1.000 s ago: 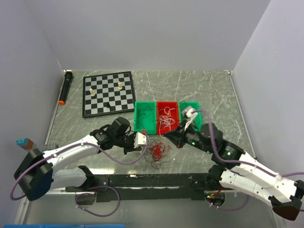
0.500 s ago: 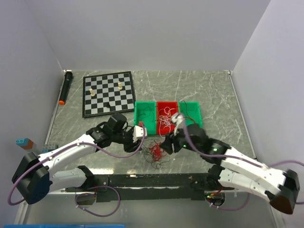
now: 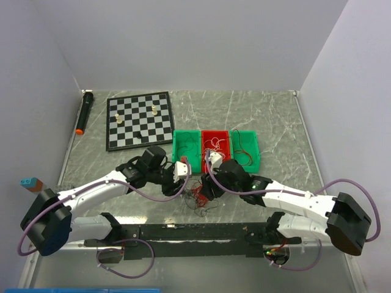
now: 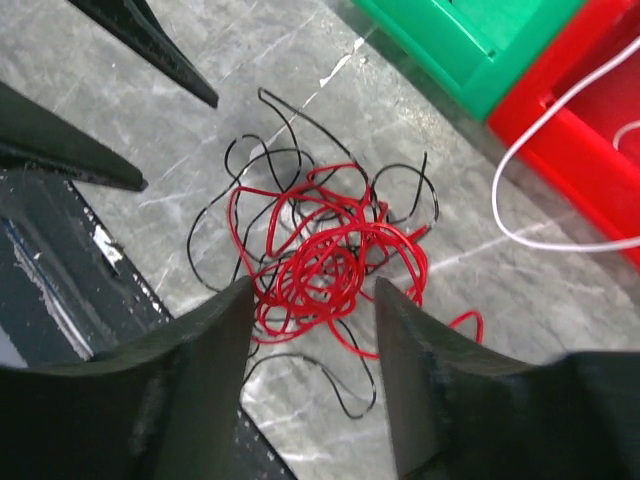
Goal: Untangle the cables
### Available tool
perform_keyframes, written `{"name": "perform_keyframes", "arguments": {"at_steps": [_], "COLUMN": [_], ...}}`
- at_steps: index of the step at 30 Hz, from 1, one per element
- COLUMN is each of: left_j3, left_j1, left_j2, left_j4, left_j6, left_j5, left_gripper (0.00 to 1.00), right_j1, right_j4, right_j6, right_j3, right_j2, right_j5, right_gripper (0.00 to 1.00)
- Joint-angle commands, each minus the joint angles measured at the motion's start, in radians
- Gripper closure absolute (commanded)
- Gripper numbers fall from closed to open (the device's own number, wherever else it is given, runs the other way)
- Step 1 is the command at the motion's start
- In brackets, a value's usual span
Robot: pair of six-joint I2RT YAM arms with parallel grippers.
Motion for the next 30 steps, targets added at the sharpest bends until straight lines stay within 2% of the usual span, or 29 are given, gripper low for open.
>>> {"name": "perform_keyframes", "arguments": {"at_steps": [1,5,11,15,18,22,26,30], "left_j3": [-0.01,-0.03,-0.035,-0.03,-0.029,-0.035,-0.038,-0.044], "left_j1": [0.0,-0.011,-0.023,-0.026,-0.031,-0.042,-0.066,-0.086], "left_j2": [0.011,0.024,0.039,0.042,0.048,0.059,0.077,0.1], "left_j4": [0.065,0.093,0.129,0.143,0.148,0.168,0.209,0.284], "left_j6": [0.012,0.024,0.015,-0.002,-0.008,-0.02,-0.042,-0.071], "left_j5": [0.037,0.026,0.022,0.016,0.016,0.011,-0.001,-0.01], "left_gripper": [0.5,0.5,0.5,0.5,0.5,0.49,0.42,0.33], "right_j1": [0.006,0.007,0.012,0.012,0.012,0.012,0.014,0.012], "right_j4": [0.105,0.137,0.145,0.154,0.153,0.136,0.096,0.035], "right_j6": [-0.018,-0.007,-0.004,-0.008,-0.005,0.016,0.031,0.059], "right_j3": [0.036,0.025,0.011,0.013,0.024,0.031,0.031,0.024], "right_j2": [0.036,0.047,0.03,0.057,0.078,0.013,-0.164,-0.26], "right_j5": [-0.004,-0.043,-0.056,-0.049,-0.052,-0.027,-0.007,-0.007], "right_gripper": [0.47,0.6,0.56,0.58,0.71,1.0,1.0,1.0]}}
